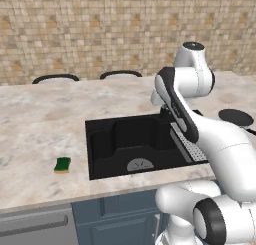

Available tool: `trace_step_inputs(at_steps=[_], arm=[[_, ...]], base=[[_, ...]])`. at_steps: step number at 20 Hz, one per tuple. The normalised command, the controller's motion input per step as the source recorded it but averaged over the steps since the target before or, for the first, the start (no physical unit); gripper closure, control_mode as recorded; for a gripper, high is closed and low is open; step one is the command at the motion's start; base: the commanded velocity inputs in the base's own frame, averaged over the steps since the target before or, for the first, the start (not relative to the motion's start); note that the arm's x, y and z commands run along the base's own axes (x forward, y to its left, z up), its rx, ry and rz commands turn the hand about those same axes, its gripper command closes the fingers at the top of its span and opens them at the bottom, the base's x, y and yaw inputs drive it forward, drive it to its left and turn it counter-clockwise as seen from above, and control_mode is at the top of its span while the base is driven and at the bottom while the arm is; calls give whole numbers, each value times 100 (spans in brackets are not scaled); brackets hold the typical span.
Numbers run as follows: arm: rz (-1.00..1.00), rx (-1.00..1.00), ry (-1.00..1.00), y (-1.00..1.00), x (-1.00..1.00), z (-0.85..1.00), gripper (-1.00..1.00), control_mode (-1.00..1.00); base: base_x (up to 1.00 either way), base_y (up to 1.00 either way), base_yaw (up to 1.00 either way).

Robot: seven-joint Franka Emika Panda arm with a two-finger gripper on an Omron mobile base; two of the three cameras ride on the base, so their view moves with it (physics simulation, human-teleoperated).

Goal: Pick the pan and sponge and place them into the sink. Then turn on the water.

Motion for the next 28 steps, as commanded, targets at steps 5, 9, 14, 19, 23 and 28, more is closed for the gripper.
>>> trace_step_inputs(at_steps=[5,9,14,19,23,28], arm=[[0,0,-4,1,-4,6,-100,-100],[-2,0,-4,-2,-24,36,-100,-100],[-2,0,0,-10,-30,43,-100,-100],[-3,0,0,-12,-34,37,-100,-100],[-6,0,0,-31,-29,30,-100,-100],[-5,0,3,-42,-17,20,-100,-100]], base=[[0,0,0],[0,0,0],[0,0,0],[0,0,0],[0,0,0],[0,0,0]])
